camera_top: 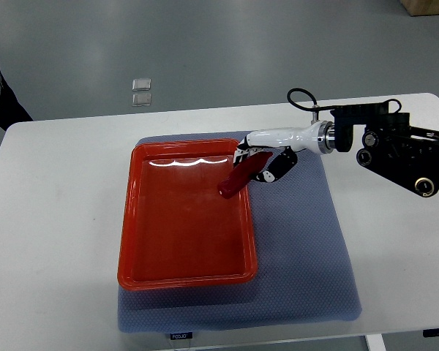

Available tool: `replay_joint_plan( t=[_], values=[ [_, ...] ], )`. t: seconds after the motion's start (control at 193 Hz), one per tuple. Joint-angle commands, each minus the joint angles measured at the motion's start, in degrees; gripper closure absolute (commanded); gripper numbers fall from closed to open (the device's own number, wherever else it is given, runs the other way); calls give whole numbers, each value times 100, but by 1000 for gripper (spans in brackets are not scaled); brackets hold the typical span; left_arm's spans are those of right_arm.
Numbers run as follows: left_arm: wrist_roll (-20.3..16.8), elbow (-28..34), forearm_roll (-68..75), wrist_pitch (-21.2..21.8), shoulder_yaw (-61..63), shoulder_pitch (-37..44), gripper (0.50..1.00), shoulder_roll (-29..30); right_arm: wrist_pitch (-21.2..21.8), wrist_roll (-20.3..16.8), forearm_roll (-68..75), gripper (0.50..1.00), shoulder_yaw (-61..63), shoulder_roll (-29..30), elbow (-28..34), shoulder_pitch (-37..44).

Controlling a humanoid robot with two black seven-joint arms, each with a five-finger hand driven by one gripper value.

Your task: Place red pepper on red tray

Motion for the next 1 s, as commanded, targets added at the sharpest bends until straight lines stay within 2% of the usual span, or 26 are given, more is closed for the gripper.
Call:
replay_joint_plan(
  t=[0.0,0.062,0.109,0.114,0.125,0.218,0.249,0.275,0.327,0.337,0.374,0.436,0.582,0.727,0.805,0.914,0.997],
  values=[
    [-1,0,-5,0,0,-1,500,0,0,-26,-6,1000,-76,418,-167,78],
    [-1,0,-5,0,0,-1,500,0,-35,-35,-15,1000,-261,847,-404,139],
    [-1,0,-5,0,0,-1,500,0,-35,-35,-15,1000,-261,848,-405,140],
    [-1,0,-5,0,0,-1,500,0,-70,-35,-6,1000,-383,1127,-596,200],
    [-1,0,-5,0,0,-1,500,0,-70,-35,-15,1000,-401,1182,-633,210],
    [-1,0,4,0,0,-1,500,0,-88,-43,-15,987,-428,1402,-827,254],
    [-1,0,4,0,0,-1,500,0,-88,-43,-6,938,-428,1463,-870,245],
    [-1,0,4,0,0,-1,500,0,-97,-43,-6,873,-428,1534,-879,236],
    [-1,0,4,0,0,-1,500,0,-105,-43,-6,775,-428,1622,-879,201],
    [-1,0,4,0,0,-1,500,0,-106,-43,-6,775,-428,1622,-879,201],
    [-1,0,-5,0,0,-1,500,0,-123,-43,-6,712,-428,1630,-888,184],
    [-1,0,-5,0,0,-1,500,0,-176,-43,11,636,-402,1604,-879,166],
    [-1,0,-5,0,0,-1,500,0,-211,-35,380,607,-305,1525,-888,148],
    [-1,0,-5,0,0,-1,500,0,-202,-61,1189,607,-120,1297,-888,140],
    [-1,0,-5,0,0,-1,500,0,-176,-254,1796,607,126,1191,-897,96],
    [-1,0,-5,0,0,-1,500,0,-132,-737,3209,607,512,919,-906,-194],
    [-1,0,-5,0,0,-1,500,0,-141,-914,4142,607,697,796,-906,-361]
  ],
)
